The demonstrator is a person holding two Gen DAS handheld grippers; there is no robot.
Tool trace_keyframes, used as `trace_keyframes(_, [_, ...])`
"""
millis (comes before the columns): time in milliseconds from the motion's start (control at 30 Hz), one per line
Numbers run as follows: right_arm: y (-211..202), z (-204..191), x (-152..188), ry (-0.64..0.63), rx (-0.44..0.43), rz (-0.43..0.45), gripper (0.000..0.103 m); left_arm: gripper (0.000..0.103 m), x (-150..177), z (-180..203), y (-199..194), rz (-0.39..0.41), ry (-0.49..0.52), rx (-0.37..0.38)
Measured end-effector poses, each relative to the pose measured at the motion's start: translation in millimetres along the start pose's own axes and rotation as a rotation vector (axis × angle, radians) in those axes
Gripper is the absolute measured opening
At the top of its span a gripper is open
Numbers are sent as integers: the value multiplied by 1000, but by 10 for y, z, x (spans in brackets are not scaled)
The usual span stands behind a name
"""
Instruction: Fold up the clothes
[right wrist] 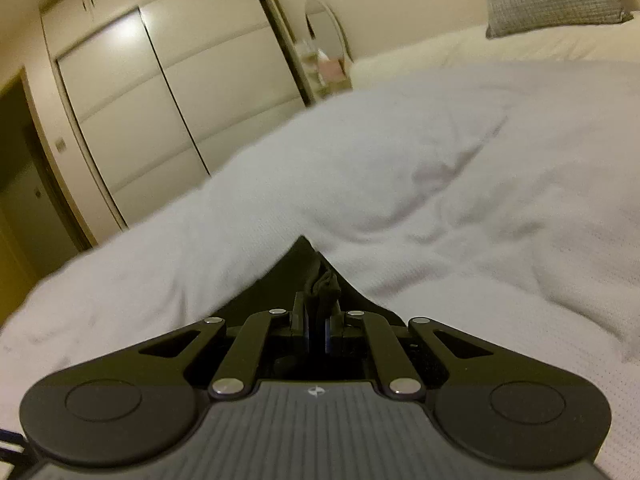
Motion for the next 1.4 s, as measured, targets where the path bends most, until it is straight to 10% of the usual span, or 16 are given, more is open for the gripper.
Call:
trace_keyframes(200, [-266, 91, -102, -18, 165, 124, 45, 44, 34, 12, -94, 7, -6, -6])
trace_keyframes(333, [-436, -147, -83, -107, 72, 139, 42, 44, 71, 46, -118, 4, -12, -6])
trace_keyframes(500, [-335, -112, 146, -176, 189, 15, 43, 44, 160, 109, -187, -10, -3, -35])
trace_keyframes(733, [-836, -849, 325, -201, -28, 9, 52, 44, 280, 289, -429, 28, -18, -22])
trace_keyframes(933, [-552, -977, 793, -280, 50, -159, 52, 45, 569, 431, -422, 20, 25, -79])
trace_keyframes(1400, [-2200, -1702, 1073, -137, -34, -121, 60, 46, 764, 458, -1310, 2, -16, -196])
Point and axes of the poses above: each gripper's, at about its wrist camera, not at the fingertips, and y roughly the way its jaws point, z to its right, x to its underside, the point moved 6 cm from there along y, roughly the way its jaws point, and after that the axes turned 14 degrees about z, right-handed, at the moved point
